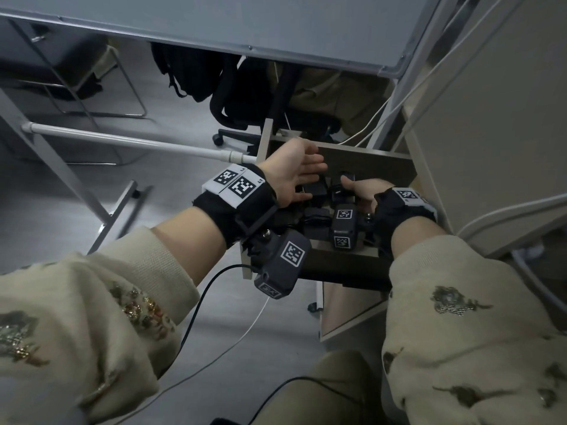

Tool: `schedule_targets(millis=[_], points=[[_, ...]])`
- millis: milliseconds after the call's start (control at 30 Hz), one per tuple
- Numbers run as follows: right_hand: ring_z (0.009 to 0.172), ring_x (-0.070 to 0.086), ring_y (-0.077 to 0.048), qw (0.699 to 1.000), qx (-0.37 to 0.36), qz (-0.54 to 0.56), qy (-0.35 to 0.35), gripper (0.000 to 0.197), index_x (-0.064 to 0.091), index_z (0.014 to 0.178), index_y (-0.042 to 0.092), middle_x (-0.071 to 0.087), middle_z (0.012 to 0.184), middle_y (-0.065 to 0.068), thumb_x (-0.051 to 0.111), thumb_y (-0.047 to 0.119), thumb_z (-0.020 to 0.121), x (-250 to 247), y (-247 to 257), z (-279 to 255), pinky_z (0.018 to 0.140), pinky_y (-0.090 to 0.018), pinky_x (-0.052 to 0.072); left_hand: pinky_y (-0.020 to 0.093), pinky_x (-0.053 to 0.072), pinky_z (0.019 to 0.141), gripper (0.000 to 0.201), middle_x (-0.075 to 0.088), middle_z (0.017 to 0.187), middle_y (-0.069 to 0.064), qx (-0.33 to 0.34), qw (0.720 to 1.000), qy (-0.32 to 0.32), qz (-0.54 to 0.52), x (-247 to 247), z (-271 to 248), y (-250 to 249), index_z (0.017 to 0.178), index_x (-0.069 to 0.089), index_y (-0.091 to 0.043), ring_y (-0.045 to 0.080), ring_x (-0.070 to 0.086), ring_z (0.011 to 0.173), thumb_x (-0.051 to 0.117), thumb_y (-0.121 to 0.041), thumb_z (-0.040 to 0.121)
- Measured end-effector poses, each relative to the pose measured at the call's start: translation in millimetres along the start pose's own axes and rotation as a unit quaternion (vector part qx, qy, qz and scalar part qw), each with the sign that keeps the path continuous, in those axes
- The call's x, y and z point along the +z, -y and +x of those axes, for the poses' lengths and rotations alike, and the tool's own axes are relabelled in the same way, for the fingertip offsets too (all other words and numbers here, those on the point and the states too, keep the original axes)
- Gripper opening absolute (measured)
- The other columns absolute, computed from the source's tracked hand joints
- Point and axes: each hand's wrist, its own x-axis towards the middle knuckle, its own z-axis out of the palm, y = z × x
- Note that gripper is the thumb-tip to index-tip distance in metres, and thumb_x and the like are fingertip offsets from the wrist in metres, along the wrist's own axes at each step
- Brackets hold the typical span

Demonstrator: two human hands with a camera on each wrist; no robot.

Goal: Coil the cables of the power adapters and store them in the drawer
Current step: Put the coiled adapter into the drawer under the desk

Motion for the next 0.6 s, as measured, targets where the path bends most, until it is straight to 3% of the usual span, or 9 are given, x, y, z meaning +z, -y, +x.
schedule_targets(millis=[67,167,233,333,400,433,500,567,600], points=[[0.125,0.053,-0.031,1.000,-0.006,0.010,0.024,0.059,0.044,0.140,0.003,0.050,0.140,-0.016,0.049,0.045,0.099,3.3,-1.4,-4.8,0.101,-0.038,0.046,0.042,0.034,0.101,0.042,0.059,0.135,0.003,0.000,1.000,0.002,0.004,0.9,0.6,0.6,0.136,0.055,-0.010,0.019,0.046,0.133,0.040,-0.028,0.100],[0.115,0.058,-0.035,0.997,0.000,-0.068,-0.033,0.064,0.052,0.129,0.000,0.060,0.122,-0.017,0.043,0.056,0.098,7.5,2.4,-8.3,0.104,-0.044,0.044,0.041,0.034,0.099,0.041,0.060,0.133,0.003,-0.004,1.000,-0.002,0.009,2.4,-0.3,0.5,0.134,0.056,-0.010,0.019,0.047,0.132,0.040,-0.027,0.100],[0.112,0.060,-0.036,0.990,0.000,-0.133,-0.036,0.065,0.055,0.121,-0.002,0.063,0.114,-0.018,0.033,0.056,0.100,7.5,8.2,-15.4,0.104,-0.043,0.044,0.041,0.035,0.098,0.041,0.062,0.128,0.003,-0.007,1.000,-0.008,0.009,2.7,-2.5,-0.2,0.133,0.057,-0.009,0.019,0.047,0.131,0.040,-0.028,0.100],[0.116,0.058,-0.035,0.979,-0.023,-0.198,-0.032,0.064,0.055,0.127,-0.001,0.063,0.122,-0.020,0.021,0.048,0.105,1.9,16.1,-28.3,0.103,-0.037,0.040,0.042,0.036,0.099,0.041,0.061,0.129,0.004,-0.008,1.000,-0.007,0.006,2.9,-6.9,-2.5,0.133,0.057,-0.008,0.019,0.047,0.131,0.041,-0.027,0.101],[0.115,0.056,-0.033,0.975,-0.043,-0.213,-0.038,0.057,0.054,0.129,0.000,0.060,0.127,-0.020,0.020,0.040,0.107,-4.5,20.1,-32.5,0.089,-0.033,0.040,0.041,0.037,0.098,0.041,0.061,0.130,0.005,-0.003,1.000,-0.002,0.006,4.5,-12.8,-5.0,0.133,0.056,-0.008,0.019,0.048,0.129,0.041,-0.028,0.101],[0.105,0.057,-0.031,0.977,-0.055,-0.204,-0.034,0.051,0.056,0.127,0.003,0.061,0.121,-0.019,0.024,0.038,0.107,-8.4,20.7,-34.9,0.078,-0.031,0.041,0.041,0.038,0.097,0.040,0.062,0.127,0.004,0.001,1.000,0.000,0.006,5.9,-16.8,-5.9,0.130,0.058,-0.007,0.019,0.050,0.125,0.041,-0.028,0.101],[0.076,0.053,-0.020,0.991,-0.055,-0.121,-0.014,0.026,0.057,0.104,0.016,0.058,0.093,-0.007,0.037,0.033,0.105,-15.1,20.5,-41.0,0.061,-0.026,0.039,0.037,0.043,0.088,0.030,0.065,0.109,0.002,0.014,1.000,-0.002,0.000,10.6,-25.7,-7.2,0.112,0.064,-0.010,0.017,0.057,0.108,0.041,-0.026,0.099],[0.065,0.048,-0.014,0.997,-0.046,-0.064,-0.028,0.023,0.051,0.083,0.019,0.050,0.078,-0.001,0.048,0.032,0.101,-18.9,25.5,-55.1,0.061,-0.025,0.044,0.033,0.042,0.073,0.022,0.060,0.085,-0.003,0.025,0.999,-0.013,-0.017,16.2,-35.7,-9.2,0.085,0.060,-0.017,0.015,0.059,0.084,0.043,-0.025,0.096],[0.065,0.050,-0.015,0.996,-0.047,-0.058,-0.047,0.023,0.053,0.084,0.017,0.052,0.076,-0.001,0.052,0.033,0.099,-19.7,28.7,-61.4,0.064,-0.027,0.046,0.032,0.040,0.069,0.023,0.055,0.075,-0.005,0.031,0.999,-0.011,-0.022,19.1,-41.6,-9.5,0.076,0.055,-0.019,0.014,0.056,0.075,0.044,-0.025,0.095]])
